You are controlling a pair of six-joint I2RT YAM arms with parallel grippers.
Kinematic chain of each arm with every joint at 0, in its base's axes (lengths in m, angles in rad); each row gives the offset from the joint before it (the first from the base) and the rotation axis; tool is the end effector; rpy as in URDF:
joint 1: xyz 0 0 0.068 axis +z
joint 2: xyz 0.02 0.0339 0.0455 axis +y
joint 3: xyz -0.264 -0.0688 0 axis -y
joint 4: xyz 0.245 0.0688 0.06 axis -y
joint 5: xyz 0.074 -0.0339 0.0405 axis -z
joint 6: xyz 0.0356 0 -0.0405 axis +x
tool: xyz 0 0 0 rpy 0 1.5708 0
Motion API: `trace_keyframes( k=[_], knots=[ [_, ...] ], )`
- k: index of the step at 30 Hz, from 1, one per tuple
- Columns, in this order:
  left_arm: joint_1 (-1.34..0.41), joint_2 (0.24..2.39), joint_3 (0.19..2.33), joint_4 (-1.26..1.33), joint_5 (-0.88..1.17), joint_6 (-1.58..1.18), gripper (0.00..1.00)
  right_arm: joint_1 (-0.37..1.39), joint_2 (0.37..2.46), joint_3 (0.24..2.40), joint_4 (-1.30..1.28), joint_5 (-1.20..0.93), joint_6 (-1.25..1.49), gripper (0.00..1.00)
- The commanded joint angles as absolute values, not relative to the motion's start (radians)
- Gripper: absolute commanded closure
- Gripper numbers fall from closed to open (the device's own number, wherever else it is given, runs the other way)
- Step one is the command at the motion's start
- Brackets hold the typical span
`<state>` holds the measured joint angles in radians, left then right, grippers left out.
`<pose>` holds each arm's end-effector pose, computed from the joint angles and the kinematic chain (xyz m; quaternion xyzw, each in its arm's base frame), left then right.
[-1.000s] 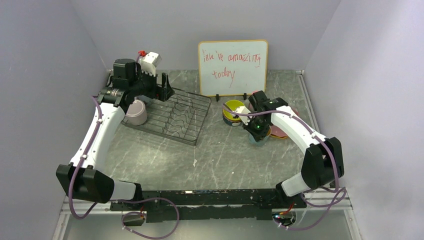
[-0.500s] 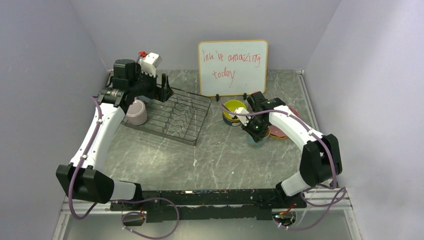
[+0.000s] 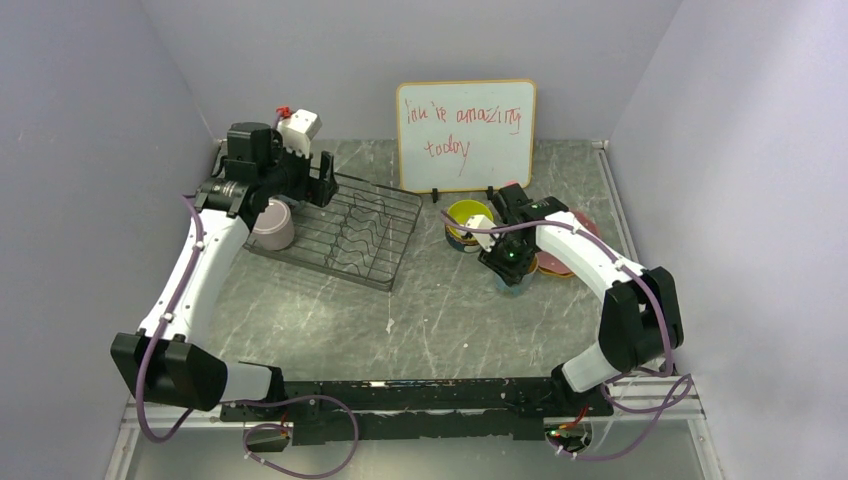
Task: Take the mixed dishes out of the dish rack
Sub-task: Place the cup at the center of the board, then pick up the cup from the dish rack.
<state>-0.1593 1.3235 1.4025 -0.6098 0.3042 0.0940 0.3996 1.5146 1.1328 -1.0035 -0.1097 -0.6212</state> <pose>0.2826 -0.0562 0.3940 0.1830 0.8414 -0.1474 0.4866 0.2519 0.1106 0.2340 -0.4901 0.8650 0.0440 0.0979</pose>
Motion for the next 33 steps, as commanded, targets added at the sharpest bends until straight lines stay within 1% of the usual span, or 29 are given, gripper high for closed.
trace_keyframes(
  k=[1,6,9,10,12,16,20,27,33],
  knots=[
    [-0.158,1.298,1.376,-0.6,0.191,0.148,0.06,0.405,1.474,1.154,-0.964,-0.103,-0.622,0.55],
    [-0.158,1.321,1.366,-0.638,0.076,0.191,0.06,0.406,1.451,1.17,-0.966,-0.117,-0.607,0.32],
    [-0.152,1.355,1.375,-0.674,0.005,0.213,0.06,0.406,1.432,1.188,-0.973,-0.123,-0.594,0.15],
    [-0.146,1.369,1.379,-0.686,0.002,0.219,0.06,0.407,1.421,1.196,-0.976,-0.125,-0.592,0.11],
    [-0.123,1.398,1.385,-0.703,0.002,0.229,0.06,0.409,1.401,1.204,-0.98,-0.131,-0.585,0.08],
    [-0.082,1.438,1.387,-0.701,0.003,0.251,0.06,0.409,1.358,1.202,-0.968,-0.136,-0.568,0.06],
    [-0.08,1.5,1.409,-0.687,0.062,0.303,0.07,0.408,1.315,1.179,-0.95,-0.142,-0.556,0.06],
    [-0.081,1.685,1.578,-0.746,0.161,0.421,0.14,0.408,1.239,1.107,-0.902,-0.146,-0.555,0.07],
    [-0.089,1.813,1.695,-0.784,0.258,0.67,0.23,0.399,1.194,1.052,-0.872,-0.152,-0.558,0.07]
  ],
)
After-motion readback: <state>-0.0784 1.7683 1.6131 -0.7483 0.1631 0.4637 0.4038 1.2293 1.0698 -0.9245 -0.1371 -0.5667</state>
